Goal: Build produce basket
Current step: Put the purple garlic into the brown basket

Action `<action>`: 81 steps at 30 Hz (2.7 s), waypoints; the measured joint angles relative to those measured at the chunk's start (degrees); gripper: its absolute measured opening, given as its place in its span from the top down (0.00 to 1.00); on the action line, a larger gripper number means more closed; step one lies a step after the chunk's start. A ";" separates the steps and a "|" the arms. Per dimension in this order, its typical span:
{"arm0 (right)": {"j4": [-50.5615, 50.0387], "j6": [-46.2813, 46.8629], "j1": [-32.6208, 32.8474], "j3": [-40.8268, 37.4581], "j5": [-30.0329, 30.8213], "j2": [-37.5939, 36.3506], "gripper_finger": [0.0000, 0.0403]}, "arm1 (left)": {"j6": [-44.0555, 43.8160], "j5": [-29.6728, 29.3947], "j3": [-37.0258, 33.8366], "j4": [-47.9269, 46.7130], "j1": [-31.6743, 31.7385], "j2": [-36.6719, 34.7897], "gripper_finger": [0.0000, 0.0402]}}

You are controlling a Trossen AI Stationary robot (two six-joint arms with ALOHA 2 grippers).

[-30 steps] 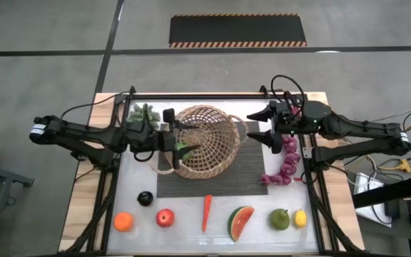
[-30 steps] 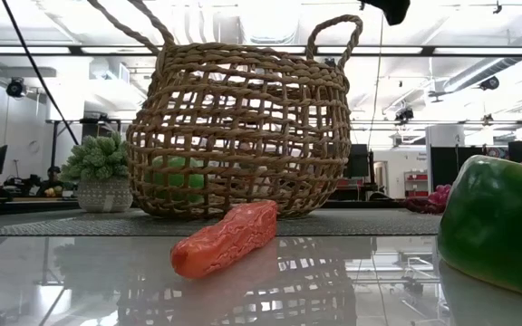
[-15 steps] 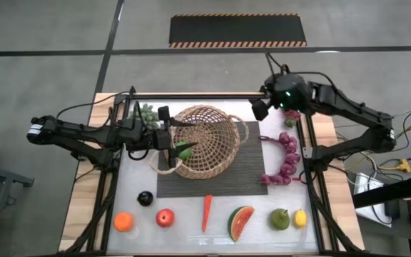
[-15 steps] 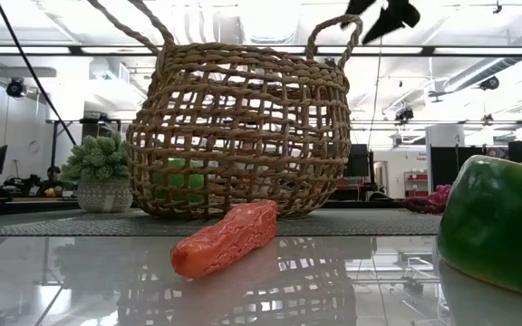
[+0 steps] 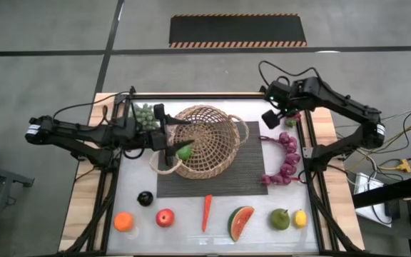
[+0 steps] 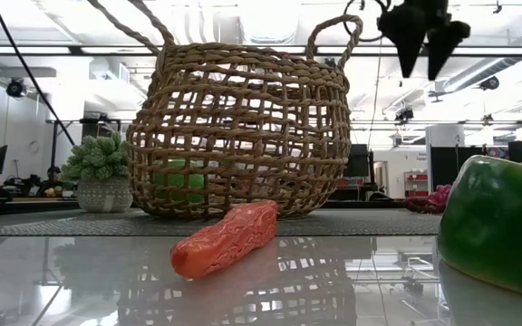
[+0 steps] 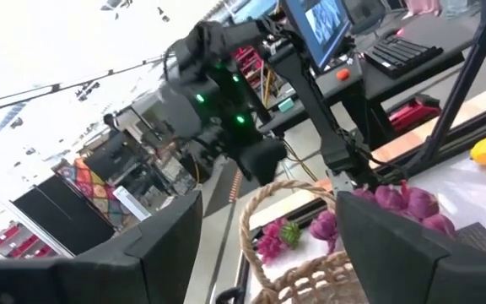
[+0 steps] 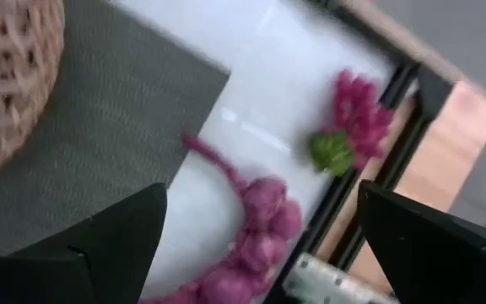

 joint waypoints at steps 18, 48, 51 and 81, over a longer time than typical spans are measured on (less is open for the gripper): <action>20.45 -4.33 -4.29 -27.06 -6.12 -1.39 0.09 | 0.00 0.02 -0.39 0.13 0.00 -2.37 0.37; 51.64 -13.42 -5.29 -51.34 -9.21 -1.33 0.33 | 0.09 0.04 -0.85 0.37 0.00 -2.52 0.37; 54.15 -13.44 -5.29 -53.27 -9.21 -1.33 0.41 | 0.07 0.04 -0.85 0.44 0.00 -2.52 0.37; 49.67 -17.39 -5.29 -44.60 -8.36 -9.93 0.96 | -0.48 0.04 -0.90 0.76 0.00 -2.50 0.37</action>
